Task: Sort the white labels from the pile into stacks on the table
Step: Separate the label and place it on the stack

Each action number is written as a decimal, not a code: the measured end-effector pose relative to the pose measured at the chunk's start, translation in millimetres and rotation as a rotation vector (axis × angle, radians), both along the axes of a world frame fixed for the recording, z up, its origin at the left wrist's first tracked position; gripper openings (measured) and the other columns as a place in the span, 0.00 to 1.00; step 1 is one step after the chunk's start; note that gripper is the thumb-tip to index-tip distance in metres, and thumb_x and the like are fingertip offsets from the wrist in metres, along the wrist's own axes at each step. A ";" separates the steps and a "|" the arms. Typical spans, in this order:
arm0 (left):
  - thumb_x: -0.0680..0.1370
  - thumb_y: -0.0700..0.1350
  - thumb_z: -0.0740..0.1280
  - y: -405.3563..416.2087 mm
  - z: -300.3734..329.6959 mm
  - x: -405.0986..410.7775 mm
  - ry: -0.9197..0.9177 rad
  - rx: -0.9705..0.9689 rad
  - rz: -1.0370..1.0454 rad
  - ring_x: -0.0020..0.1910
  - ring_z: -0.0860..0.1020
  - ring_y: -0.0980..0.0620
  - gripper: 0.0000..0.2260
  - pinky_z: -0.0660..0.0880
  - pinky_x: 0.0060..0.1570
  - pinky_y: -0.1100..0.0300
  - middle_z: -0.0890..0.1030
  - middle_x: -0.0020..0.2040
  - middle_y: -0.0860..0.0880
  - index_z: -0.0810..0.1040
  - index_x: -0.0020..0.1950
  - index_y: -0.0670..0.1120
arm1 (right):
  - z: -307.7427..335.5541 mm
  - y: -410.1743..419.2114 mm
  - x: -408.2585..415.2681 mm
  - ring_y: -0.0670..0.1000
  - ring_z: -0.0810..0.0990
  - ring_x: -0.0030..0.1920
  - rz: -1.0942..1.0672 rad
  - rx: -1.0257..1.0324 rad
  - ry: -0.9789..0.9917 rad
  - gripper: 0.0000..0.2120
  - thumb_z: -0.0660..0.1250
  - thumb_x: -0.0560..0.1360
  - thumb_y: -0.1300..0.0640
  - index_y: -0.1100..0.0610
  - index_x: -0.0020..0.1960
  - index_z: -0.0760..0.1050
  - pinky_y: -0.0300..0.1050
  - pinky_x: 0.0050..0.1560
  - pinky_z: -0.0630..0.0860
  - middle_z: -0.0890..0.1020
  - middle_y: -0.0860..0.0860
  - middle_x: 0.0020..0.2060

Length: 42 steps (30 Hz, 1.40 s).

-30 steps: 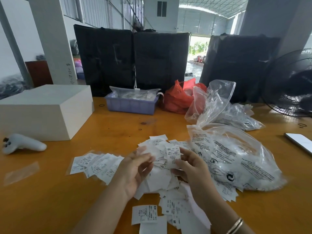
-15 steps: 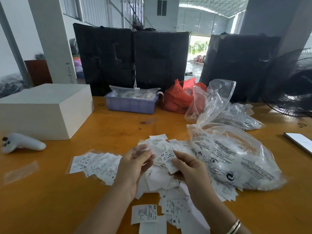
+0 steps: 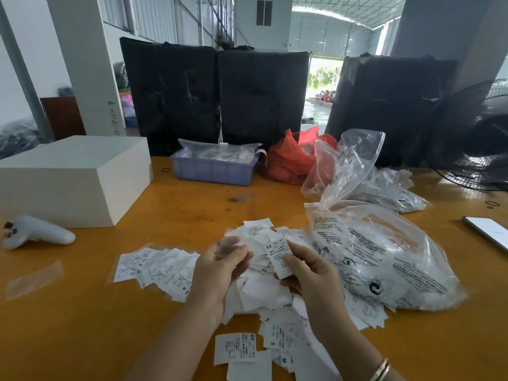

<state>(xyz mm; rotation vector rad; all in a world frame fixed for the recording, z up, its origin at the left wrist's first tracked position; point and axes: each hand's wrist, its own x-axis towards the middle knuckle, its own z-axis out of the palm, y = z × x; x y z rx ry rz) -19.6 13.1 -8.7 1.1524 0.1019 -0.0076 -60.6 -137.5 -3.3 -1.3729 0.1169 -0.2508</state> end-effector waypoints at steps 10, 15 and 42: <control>0.73 0.37 0.72 -3.1 1.6 -3.5 -0.003 0.040 -0.022 0.40 0.84 0.54 0.08 0.79 0.37 0.65 0.85 0.38 0.50 0.80 0.51 0.46 | -9.3 6.4 1.8 0.46 0.84 0.37 0.045 -0.239 -0.041 0.14 0.69 0.75 0.61 0.41 0.50 0.79 0.42 0.38 0.82 0.84 0.40 0.42; 0.73 0.39 0.73 -4.3 3.0 -5.6 -0.020 0.116 -0.085 0.41 0.84 0.53 0.10 0.78 0.39 0.64 0.85 0.42 0.48 0.81 0.51 0.49 | -8.2 6.7 1.5 0.45 0.81 0.32 0.111 -0.332 -0.062 0.18 0.68 0.75 0.61 0.40 0.58 0.75 0.40 0.36 0.79 0.82 0.41 0.38; 0.73 0.39 0.73 -1.4 12.6 -11.9 -0.009 0.234 -0.187 0.36 0.83 0.56 0.15 0.77 0.35 0.64 0.84 0.40 0.48 0.77 0.57 0.51 | -0.7 -1.6 5.7 0.46 0.80 0.31 0.123 -0.276 -0.094 0.14 0.69 0.74 0.63 0.49 0.55 0.74 0.36 0.33 0.75 0.81 0.47 0.32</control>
